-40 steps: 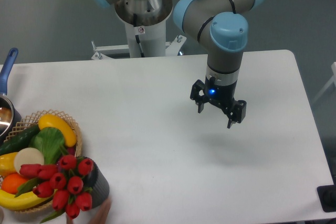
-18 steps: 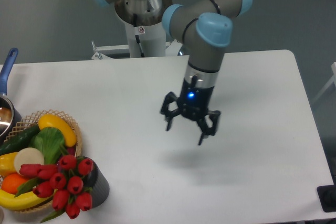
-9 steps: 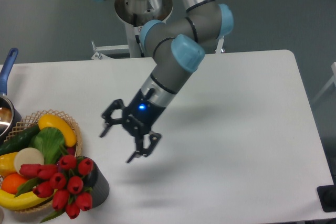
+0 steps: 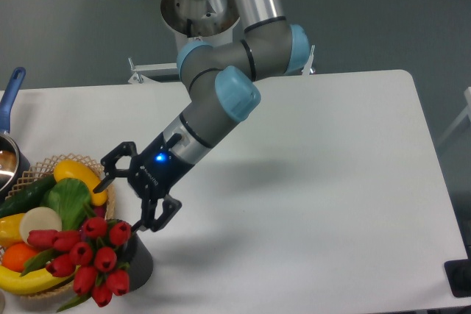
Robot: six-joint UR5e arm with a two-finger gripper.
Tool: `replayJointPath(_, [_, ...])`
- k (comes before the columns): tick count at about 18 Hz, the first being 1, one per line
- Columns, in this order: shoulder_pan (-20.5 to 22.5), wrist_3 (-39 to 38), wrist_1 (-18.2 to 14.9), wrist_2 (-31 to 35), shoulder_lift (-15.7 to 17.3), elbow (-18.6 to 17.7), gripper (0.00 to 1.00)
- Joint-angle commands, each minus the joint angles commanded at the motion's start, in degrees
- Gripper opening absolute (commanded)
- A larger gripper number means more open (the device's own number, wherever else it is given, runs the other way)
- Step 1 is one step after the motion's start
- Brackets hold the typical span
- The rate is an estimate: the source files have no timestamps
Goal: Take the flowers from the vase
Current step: 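Move the open gripper toward the red tulips in the black vase, then lower the gripper around the tulip stems and close on them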
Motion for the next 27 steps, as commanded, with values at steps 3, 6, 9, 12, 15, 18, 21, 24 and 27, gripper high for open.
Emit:
replayJointPath(3, [0.0, 0.0, 0.0, 0.0, -1.06, 0.97, 1.0])
replayJointPath(6, [0.0, 0.0, 0.0, 0.09, -1.68, 1.33, 1.0])
replayJointPath(9, [0.0, 0.0, 0.0, 0.0, -1.76, 1.24, 1.0])
replayJointPath(12, [0.0, -0.17, 0.0, 0.09, -1.76, 1.06, 1.0])
replayJointPath(15, [-0.09, -2.1, 0.0, 0.0, -1.59, 0.71, 0.86])
replayJointPath(18, [0.0, -2.2, 0.0, 0.09, -1.41, 0.71, 0.38])
replayJointPath(21, [0.17, -2.2, 0.0, 0.52, -1.33, 0.71, 0.06])
replayJointPath(24, [0.35, -2.2, 0.0, 0.53, -1.24, 0.71, 0.0])
replayJointPath(27, [1.23, -2.2, 0.0, 0.53, -1.06, 0.71, 0.0])
